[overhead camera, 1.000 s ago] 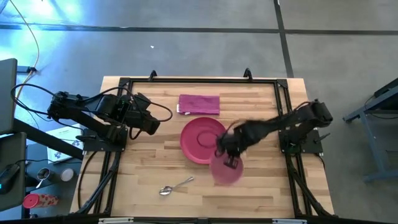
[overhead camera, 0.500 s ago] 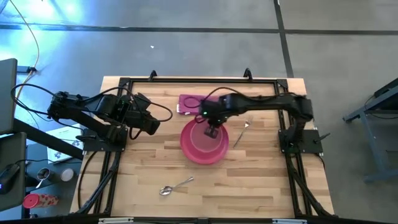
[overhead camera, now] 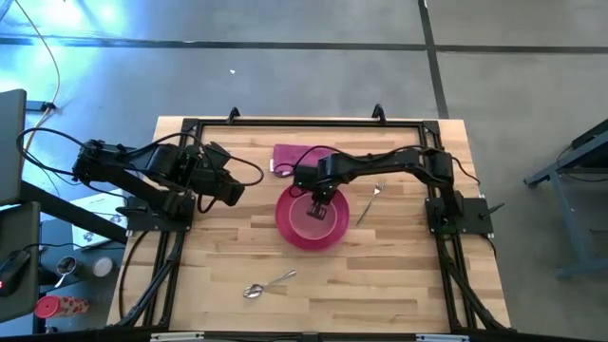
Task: Set table place
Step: Put the pink bowl on top of the red plate, then put the silver fork on the left side of the red plate
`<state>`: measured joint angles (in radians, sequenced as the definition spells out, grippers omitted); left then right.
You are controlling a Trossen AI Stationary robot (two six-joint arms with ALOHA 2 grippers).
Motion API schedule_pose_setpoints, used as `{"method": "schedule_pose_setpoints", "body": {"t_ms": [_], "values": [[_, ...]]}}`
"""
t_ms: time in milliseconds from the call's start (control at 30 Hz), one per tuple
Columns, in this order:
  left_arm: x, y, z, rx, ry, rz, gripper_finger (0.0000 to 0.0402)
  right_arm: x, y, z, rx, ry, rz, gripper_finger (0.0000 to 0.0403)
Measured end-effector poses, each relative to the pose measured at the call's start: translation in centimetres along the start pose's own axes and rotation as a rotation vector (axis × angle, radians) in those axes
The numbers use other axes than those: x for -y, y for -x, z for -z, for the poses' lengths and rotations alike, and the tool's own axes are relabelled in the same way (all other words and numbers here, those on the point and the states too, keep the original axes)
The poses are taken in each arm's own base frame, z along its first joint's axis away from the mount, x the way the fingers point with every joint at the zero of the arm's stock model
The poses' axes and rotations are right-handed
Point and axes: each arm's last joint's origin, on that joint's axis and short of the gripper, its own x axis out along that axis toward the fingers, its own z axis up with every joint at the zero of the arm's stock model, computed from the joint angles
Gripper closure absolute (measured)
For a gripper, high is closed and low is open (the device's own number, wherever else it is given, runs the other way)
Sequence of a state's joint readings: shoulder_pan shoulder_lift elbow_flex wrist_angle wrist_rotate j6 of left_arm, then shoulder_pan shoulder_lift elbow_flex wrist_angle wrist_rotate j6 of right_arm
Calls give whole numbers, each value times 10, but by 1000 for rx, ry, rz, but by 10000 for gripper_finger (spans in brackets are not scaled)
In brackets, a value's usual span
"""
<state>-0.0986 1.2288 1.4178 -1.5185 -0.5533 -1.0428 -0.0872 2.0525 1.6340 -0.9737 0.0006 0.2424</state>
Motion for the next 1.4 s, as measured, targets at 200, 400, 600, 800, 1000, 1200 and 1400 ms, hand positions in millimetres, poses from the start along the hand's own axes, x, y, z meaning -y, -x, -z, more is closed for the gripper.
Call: {"method": "schedule_pose_setpoints", "body": {"t_ms": [200,400,600,800,1000,1200,1400], "values": [[0,0,0,0,-3,-1,401,5,0,-1,1,-5,6,393],[0,0,0,-2,-3,0,402,13,1,-5,11,-20,23,364],[0,0,0,-3,-3,1,402,11,17,-10,18,4,17,323],[0,0,0,-3,-3,1,402,7,49,0,-75,-70,159,290],[0,0,0,-3,-42,2,401,-3,75,49,-38,-409,317,274],[0,0,0,-2,-79,2,402,-7,54,98,72,-806,222,268],[0,0,0,-2,-128,2,402,-1,21,132,94,-1029,208,267]]}}
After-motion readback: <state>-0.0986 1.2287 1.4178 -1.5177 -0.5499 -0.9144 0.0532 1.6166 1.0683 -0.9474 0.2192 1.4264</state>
